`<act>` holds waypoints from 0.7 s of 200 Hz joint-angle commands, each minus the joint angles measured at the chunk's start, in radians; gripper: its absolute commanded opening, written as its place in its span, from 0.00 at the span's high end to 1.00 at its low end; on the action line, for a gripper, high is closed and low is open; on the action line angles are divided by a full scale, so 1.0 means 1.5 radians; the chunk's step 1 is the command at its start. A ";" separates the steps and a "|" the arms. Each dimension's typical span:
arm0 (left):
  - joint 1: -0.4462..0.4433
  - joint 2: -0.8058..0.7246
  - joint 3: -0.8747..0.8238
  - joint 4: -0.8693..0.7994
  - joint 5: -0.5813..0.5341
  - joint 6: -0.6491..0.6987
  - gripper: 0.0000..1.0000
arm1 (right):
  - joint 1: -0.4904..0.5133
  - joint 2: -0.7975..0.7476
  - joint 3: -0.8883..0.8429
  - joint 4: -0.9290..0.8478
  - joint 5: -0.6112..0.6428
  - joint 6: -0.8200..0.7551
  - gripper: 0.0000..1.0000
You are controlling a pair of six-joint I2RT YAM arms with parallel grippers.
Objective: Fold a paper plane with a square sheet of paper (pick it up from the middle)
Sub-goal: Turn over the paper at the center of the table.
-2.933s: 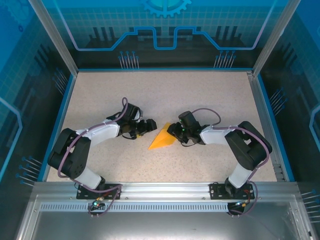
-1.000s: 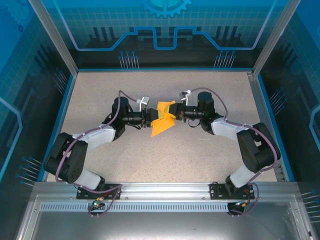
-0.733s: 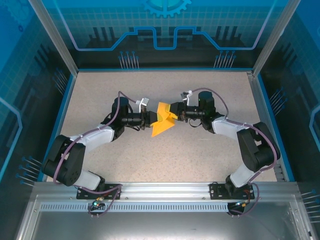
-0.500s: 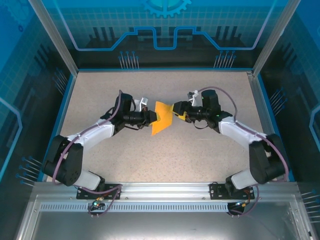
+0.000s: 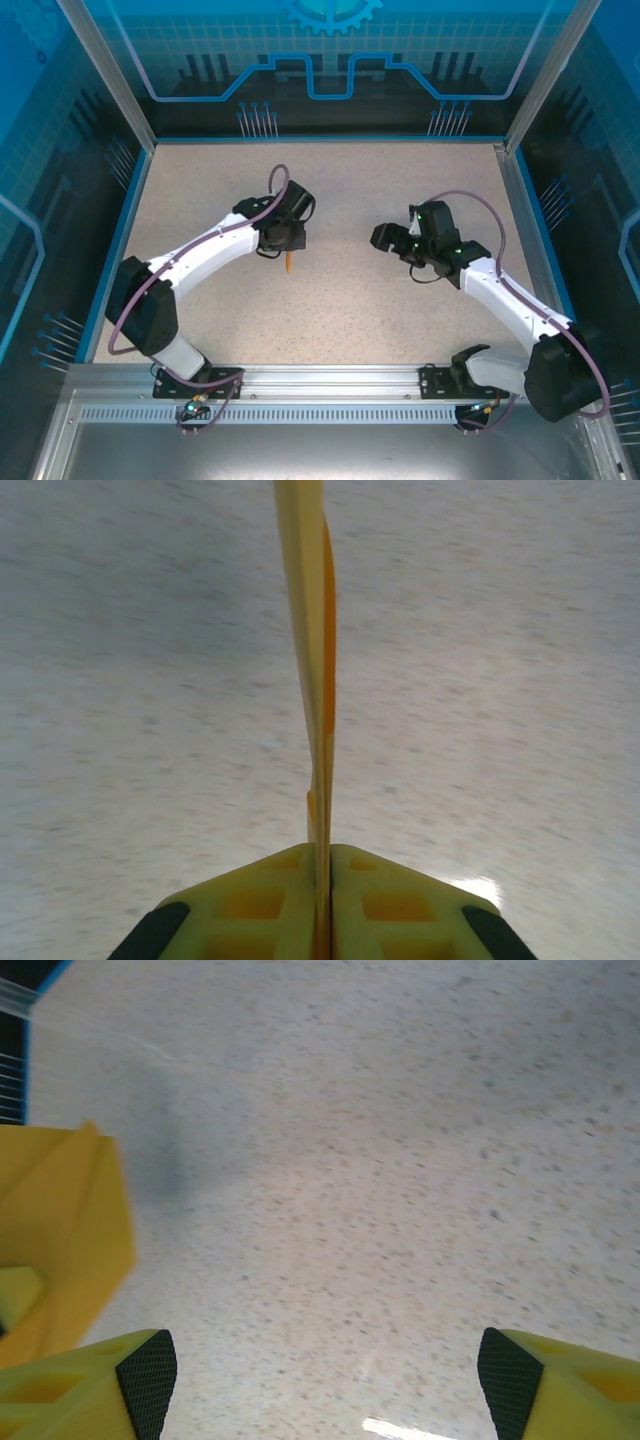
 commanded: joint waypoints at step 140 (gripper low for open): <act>-0.029 0.164 0.138 0.034 0.201 0.029 0.31 | 0.015 -0.014 -0.052 -0.021 0.056 0.040 0.20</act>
